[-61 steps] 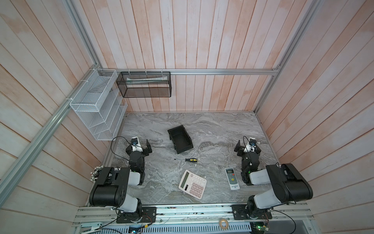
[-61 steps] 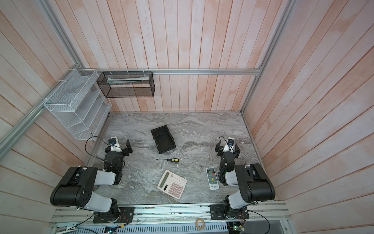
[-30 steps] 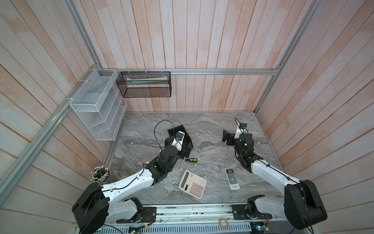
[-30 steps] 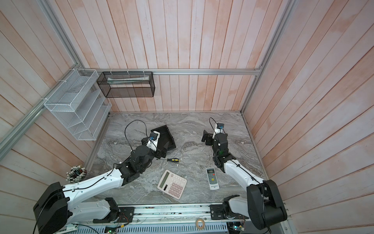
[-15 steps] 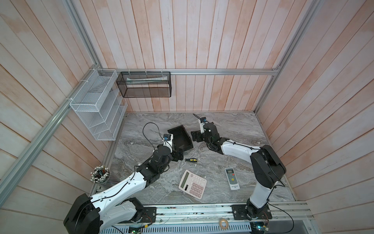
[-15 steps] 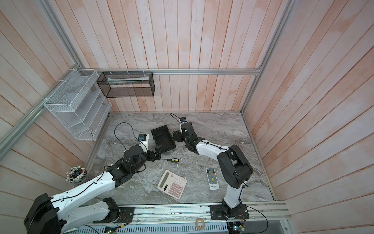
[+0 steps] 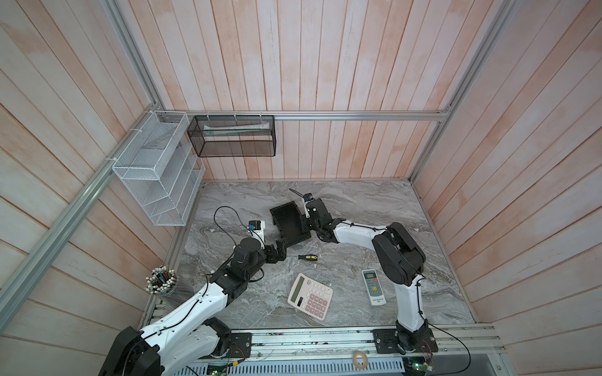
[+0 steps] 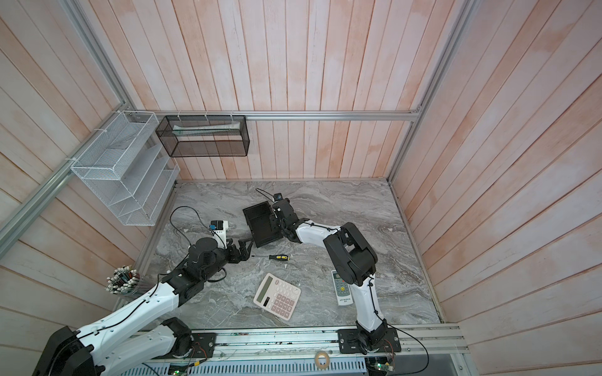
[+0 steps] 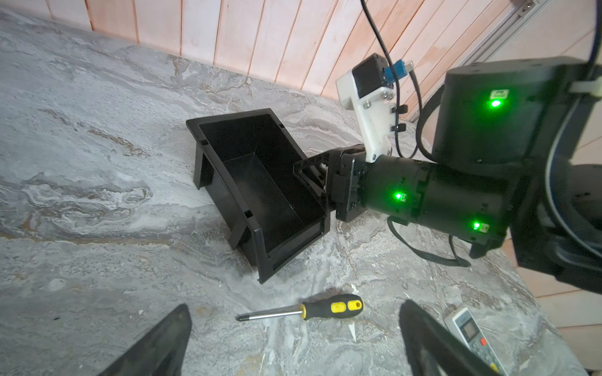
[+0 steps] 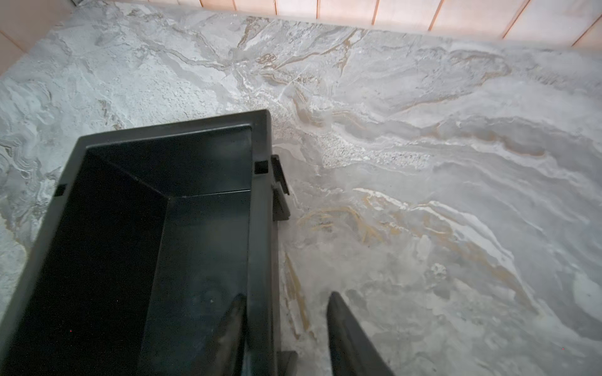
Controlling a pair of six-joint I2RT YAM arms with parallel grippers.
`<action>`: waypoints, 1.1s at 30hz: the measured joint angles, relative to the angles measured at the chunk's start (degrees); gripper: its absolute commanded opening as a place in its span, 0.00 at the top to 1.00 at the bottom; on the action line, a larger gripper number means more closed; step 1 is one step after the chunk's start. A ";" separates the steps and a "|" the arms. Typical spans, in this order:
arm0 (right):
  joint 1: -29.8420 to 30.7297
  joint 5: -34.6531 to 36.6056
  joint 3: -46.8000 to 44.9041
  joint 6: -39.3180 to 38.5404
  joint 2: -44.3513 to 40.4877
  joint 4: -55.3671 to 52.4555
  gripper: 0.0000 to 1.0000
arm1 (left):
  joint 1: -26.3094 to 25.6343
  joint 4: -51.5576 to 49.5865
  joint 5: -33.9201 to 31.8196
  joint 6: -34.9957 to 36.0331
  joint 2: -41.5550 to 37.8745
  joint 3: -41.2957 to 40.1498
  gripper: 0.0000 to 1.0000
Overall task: Put the screwdriver in the bin
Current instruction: Move the bin to the top-center of the table.
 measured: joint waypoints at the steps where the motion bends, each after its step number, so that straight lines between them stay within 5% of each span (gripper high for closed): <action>1: -0.04 0.72 -0.68 -0.09 -0.35 0.11 0.80 | 0.00 0.04 0.50 -0.33 0.17 0.00 0.00; 13: -6.16 7.69 -17.05 -3.45 -13.25 -0.55 0.85 | 0.00 1.05 2.54 -1.18 2.16 0.26 0.00; 21: -10.16 10.93 -18.51 -6.34 -14.40 -0.24 0.80 | 0.00 2.89 4.00 -1.46 4.52 1.29 0.00; 25: -10.14 11.06 -18.51 -8.22 -14.40 -0.39 0.65 | 0.00 3.50 4.31 -1.68 4.55 1.29 0.00; 29: -10.14 10.84 -18.51 -9.22 -15.61 -1.73 0.33 | 0.00 3.41 4.35 -1.64 4.52 1.29 0.00; 33: -9.68 9.86 -19.28 -8.90 -21.44 -2.75 0.19 | 0.00 2.64 4.33 -1.64 4.13 1.29 0.00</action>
